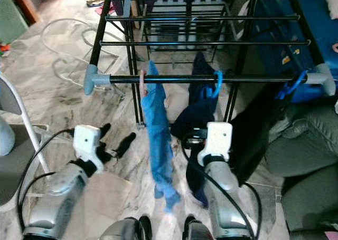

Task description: Hang hanger

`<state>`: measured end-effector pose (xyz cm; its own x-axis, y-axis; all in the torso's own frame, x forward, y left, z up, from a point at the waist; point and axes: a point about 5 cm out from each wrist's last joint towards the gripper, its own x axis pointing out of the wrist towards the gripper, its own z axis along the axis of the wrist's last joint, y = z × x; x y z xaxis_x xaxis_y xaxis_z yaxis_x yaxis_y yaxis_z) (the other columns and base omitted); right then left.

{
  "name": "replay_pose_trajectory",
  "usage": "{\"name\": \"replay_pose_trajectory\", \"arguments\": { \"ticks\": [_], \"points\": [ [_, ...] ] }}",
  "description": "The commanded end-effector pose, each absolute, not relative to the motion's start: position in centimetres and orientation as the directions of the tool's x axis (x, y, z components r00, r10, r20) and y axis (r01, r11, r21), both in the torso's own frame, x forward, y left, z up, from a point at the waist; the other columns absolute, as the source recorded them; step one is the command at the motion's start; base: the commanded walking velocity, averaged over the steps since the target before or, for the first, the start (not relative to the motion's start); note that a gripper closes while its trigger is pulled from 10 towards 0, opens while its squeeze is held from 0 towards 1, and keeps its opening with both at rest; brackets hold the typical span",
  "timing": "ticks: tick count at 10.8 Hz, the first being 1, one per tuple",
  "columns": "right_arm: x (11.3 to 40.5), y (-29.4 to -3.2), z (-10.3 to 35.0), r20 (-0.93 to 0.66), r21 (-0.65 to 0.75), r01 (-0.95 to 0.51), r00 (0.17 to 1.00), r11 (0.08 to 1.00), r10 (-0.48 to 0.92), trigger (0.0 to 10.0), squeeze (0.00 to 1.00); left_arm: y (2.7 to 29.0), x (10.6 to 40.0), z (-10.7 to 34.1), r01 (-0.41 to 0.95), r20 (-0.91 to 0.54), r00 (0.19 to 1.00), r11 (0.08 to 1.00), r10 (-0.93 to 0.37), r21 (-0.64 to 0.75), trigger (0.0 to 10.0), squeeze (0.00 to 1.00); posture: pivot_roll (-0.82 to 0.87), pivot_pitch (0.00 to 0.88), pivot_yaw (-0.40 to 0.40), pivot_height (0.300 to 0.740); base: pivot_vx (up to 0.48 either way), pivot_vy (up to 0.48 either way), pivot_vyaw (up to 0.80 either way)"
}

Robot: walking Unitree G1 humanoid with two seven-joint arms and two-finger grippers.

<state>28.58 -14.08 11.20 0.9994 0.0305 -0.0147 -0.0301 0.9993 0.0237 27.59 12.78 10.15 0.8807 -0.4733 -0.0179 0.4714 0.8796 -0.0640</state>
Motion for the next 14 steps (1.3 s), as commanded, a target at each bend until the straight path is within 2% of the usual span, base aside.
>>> {"name": "replay_pose_trajectory", "arguments": {
  "ticks": [1,7,9,14],
  "points": [
    [28.4,-14.1,11.1,-0.012,0.023,-0.034,0.999,0.999,0.035,10.0,0.0,12.8,27.2,9.6,0.482,-0.037,0.874,0.874,-0.485,-0.06,10.0,0.0,-0.05,0.223,0.064,0.74,0.0,0.0,0.0],
    [29.3,-14.4,10.6,-0.108,0.007,-0.093,0.99,0.996,0.093,10.0,0.0,12.4,27.1,9.5,0.491,-0.041,0.869,0.87,-0.493,-0.055,10.0,0.0,-0.06,0.229,0.067,0.74,0.0,0.0,0.0],
    [30.0,-12.8,10.4,-0.144,-0.018,-0.187,0.973,0.982,0.182,10.0,0.0,12.2,27.2,9.5,0.5,-0.045,0.864,0.865,-0.502,-0.055,10.0,0.0,-0.06,0.234,0.073,0.74,0.0,0.0,0.0],
    [31.8,-10.3,11.0,-0.145,-0.03,-0.269,0.954,0.963,0.262,10.0,0.0,12.0,27.2,9.5,0.503,-0.048,0.862,0.863,-0.505,-0.055,10.0,0.0,-0.05,0.236,0.07,0.74,0.0,0.0,0.0]
  ]
}}
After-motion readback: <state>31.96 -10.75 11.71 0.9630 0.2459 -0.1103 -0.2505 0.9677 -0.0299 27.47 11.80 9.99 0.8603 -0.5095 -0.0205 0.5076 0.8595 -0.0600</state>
